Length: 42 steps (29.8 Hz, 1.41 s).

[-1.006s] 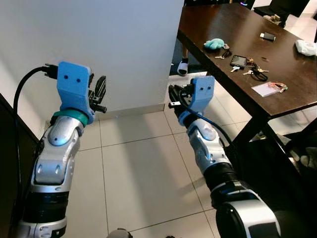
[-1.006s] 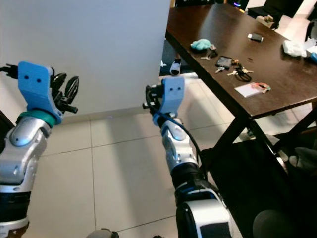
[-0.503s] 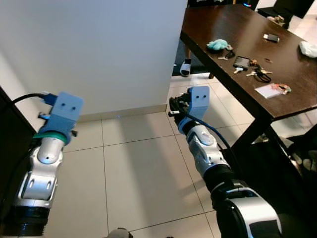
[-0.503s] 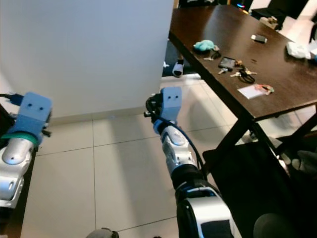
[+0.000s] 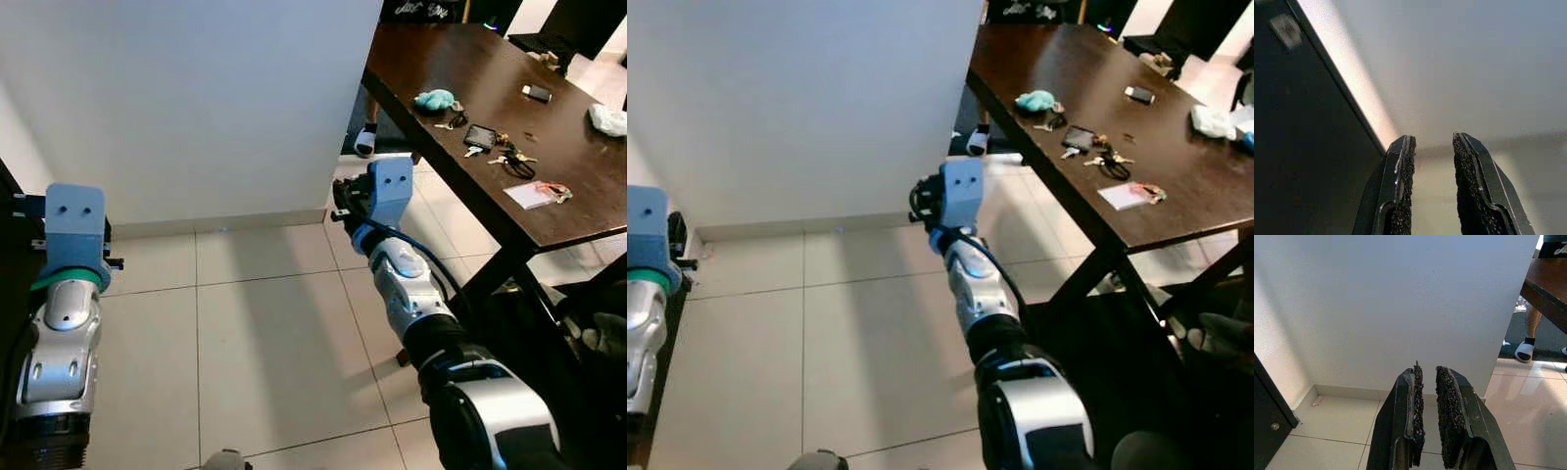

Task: Hang keys on a hook

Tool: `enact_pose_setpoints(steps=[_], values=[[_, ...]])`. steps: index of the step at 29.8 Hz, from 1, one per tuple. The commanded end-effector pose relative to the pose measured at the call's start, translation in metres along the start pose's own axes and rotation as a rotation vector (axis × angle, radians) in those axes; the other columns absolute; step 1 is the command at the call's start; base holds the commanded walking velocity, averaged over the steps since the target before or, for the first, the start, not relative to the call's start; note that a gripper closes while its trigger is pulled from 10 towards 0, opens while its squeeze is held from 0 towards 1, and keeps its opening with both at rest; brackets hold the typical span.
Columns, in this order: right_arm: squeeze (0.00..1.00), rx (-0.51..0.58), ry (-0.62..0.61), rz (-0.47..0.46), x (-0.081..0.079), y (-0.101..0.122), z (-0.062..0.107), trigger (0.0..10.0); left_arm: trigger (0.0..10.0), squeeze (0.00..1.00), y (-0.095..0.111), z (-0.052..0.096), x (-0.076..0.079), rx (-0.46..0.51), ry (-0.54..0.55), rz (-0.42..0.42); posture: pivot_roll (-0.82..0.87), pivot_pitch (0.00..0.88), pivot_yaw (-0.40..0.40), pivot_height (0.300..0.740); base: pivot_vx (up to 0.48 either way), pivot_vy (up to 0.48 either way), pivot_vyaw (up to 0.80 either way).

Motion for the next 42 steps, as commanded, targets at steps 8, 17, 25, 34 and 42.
enact_pose_setpoints(steps=[8,17,25,34,42], values=[[0.0,0.012,0.011,-0.004,-0.002,0.003,-0.001,10.0,10.0,0.0,0.027,0.005,0.01,0.131,-0.02,0.025,0.38,0.0,-0.029,0.74,0.0,0.0,0.0],[0.0,0.015,0.015,-0.012,-0.004,0.002,-0.001,10.0,10.0,0.0,0.031,0.008,0.015,0.151,-0.048,0.041,0.38,0.0,-0.023,0.74,0.0,0.0,0.0],[0.0,0.012,0.027,-0.011,-0.006,0.0,0.0,10.0,10.0,0.0,0.037,0.008,0.019,0.189,-0.063,0.045,0.38,0.0,-0.023,0.74,0.261,0.0,0.0],[0.0,0.012,0.034,-0.01,-0.008,0.0,-0.001,10.0,10.0,0.0,0.038,0.009,0.021,0.192,-0.067,0.048,0.38,0.0,-0.026,0.74,0.469,0.0,0.0],[0.0,0.015,0.038,-0.008,-0.008,0.001,-0.002,10.0,10.0,0.0,0.038,0.009,0.022,0.195,-0.071,0.05,0.38,0.0,-0.028,0.74,0.469,0.0,0.0]])
Point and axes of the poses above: a point about 5 cm out from each wrist's last joint towards the gripper, its own z axis pointing back from the gripper into the wrist, its own y axis along the axis of the wrist's last joint, x = y × z, the point moved 6 cm from there along -z, pointing out of the wrist towards the gripper, and after that the axes turned 1 degree about -z, right-handed, at the moved point
